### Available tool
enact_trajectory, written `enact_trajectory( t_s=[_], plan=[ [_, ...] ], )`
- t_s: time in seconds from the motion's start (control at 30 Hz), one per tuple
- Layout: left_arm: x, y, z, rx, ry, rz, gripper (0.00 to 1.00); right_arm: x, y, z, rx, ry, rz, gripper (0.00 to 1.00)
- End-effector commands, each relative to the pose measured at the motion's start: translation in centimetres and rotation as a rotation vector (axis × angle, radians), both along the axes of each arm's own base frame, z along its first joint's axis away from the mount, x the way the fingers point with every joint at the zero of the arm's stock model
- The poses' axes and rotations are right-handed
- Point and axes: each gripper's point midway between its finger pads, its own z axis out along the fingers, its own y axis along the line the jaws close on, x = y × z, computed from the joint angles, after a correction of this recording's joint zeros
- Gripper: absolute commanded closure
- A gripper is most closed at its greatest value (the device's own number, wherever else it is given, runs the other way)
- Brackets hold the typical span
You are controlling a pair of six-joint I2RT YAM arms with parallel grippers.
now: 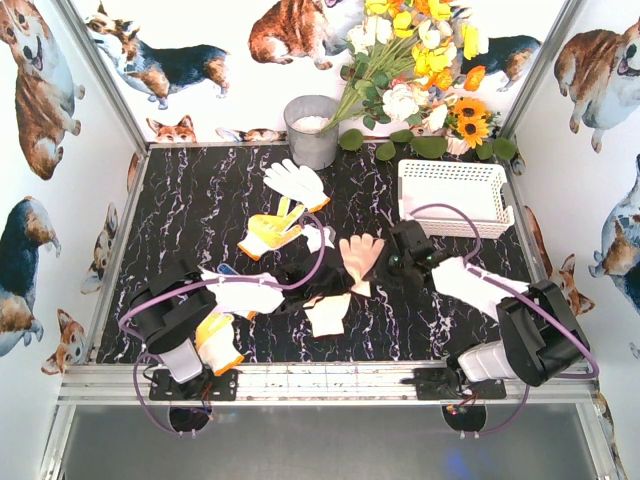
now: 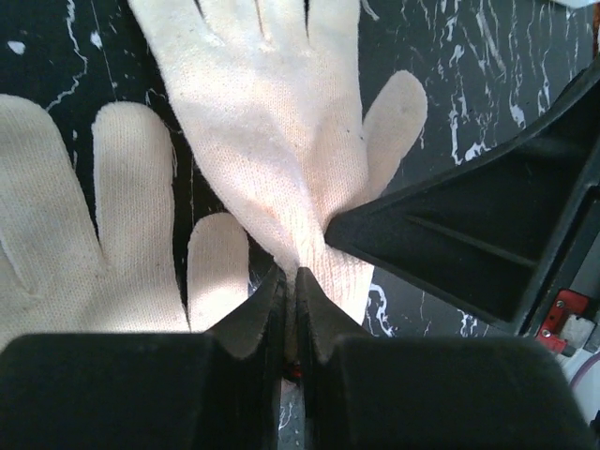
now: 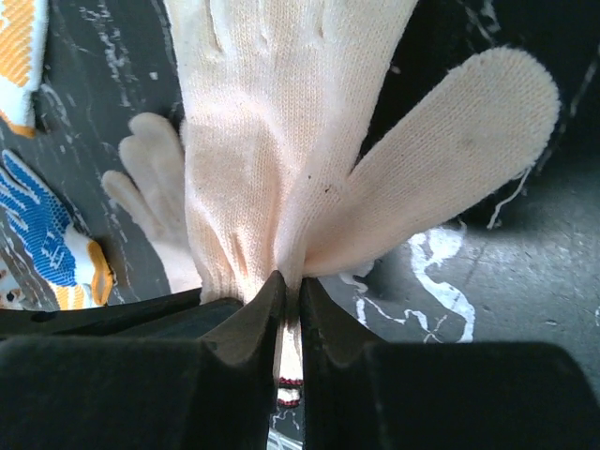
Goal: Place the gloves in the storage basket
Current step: Pick up the glove from the center of the board.
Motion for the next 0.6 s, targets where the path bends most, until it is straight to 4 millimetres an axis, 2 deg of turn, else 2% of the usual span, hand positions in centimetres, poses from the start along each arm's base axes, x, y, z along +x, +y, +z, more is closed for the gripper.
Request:
enact_trajectory(
  t_s=[0.0, 0.03, 0.13, 0.3, 0.37, 0.57],
  plan=[
    [1.0, 0.6, 1.8, 0.005, -0.04, 0.034, 1.0, 1.4, 1.1, 2.3, 0.007, -0.046, 0.097, 0.97],
    [1.3, 1.0, 2.7, -0.013, -0.055, 0.049, 1.0, 1.6, 1.3, 2.3, 0.004, -0.044, 0.11, 0.98],
    [1.7, 2.3, 3.3, -0.016, -0.067, 0.082, 1.0, 2.2, 2.1, 2.2, 0.003, -0.027, 0.148, 0.99],
    [1.8, 4.0, 3.3, -0.016, -0.055, 0.104, 1.0, 3.0, 4.6, 2.1, 0.017, 0.005, 0.234, 1.0],
    [1.4, 5.2, 2.4, 0.001, -0.04, 0.119, 1.0, 3.0, 5.9, 2.2, 0.009, 0.011, 0.27, 1.0],
    [0.9, 7.6, 2.9, -0.004, -0.043, 0.164, 1.0, 3.0, 8.8, 2.7, 0.0, 0.008, 0.325, 1.0]
  ],
)
